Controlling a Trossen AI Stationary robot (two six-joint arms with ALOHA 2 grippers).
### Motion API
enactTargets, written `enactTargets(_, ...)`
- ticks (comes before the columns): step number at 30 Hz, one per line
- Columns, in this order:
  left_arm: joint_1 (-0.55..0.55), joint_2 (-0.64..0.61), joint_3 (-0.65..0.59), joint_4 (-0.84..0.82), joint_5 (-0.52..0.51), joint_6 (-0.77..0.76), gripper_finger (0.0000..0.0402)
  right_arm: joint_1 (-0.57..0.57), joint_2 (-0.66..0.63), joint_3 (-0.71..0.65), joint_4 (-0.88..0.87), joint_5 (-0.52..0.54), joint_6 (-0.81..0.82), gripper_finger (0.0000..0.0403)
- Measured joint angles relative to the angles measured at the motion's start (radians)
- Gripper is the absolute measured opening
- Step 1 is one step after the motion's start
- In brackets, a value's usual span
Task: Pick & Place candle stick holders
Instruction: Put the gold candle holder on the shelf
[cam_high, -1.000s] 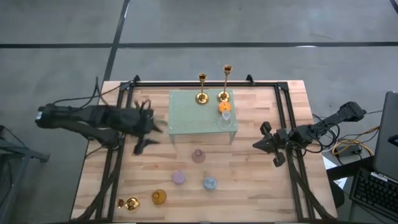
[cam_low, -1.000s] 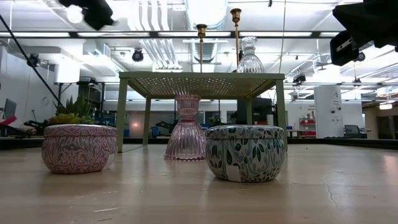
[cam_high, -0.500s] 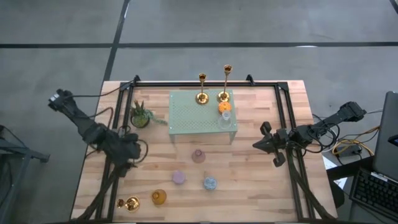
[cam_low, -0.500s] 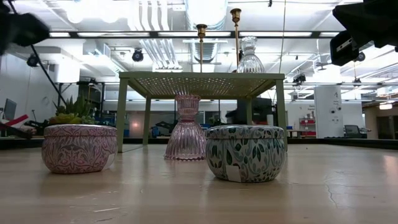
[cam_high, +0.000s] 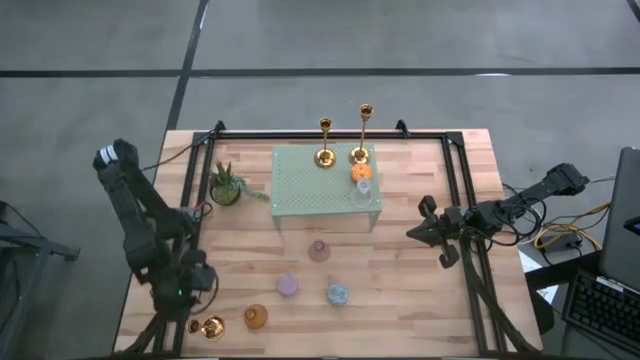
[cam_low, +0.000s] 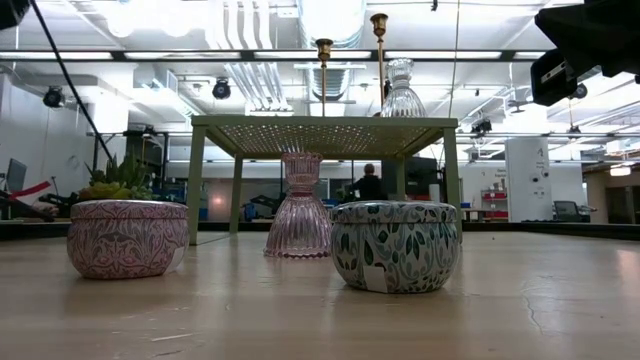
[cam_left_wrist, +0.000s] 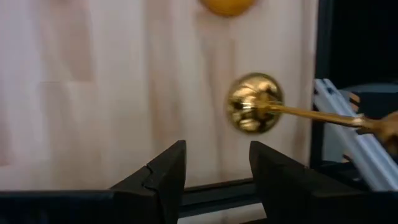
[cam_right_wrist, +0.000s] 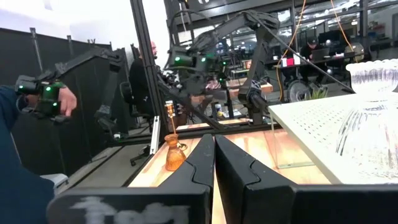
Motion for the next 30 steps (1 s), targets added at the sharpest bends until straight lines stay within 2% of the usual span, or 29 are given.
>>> enactTargets(7, -0.037, 0.138, 0.012, 0.158, 0.056, -0.066, 0.0178, 0.000, 0.000, 0.000, 0.000, 0.000, -0.001, 0.0008)
enactTargets(16, -0.052, 0.245, 0.032, 0.183, 0.167, -0.114, 0.0178, 0.000, 0.000, 0.000, 0.000, 0.000, 0.000, 0.0008)
enactTargets(20, -0.056, 0.254, 0.034, 0.237, 0.145, -0.115, 0.0178, 0.000, 0.000, 0.000, 0.000, 0.000, 0.001, 0.0008)
enactTargets(30, -0.059, 0.249, 0.030, 0.243, 0.041, -0.091, 0.0178, 0.000, 0.000, 0.000, 0.000, 0.000, 0.001, 0.0008)
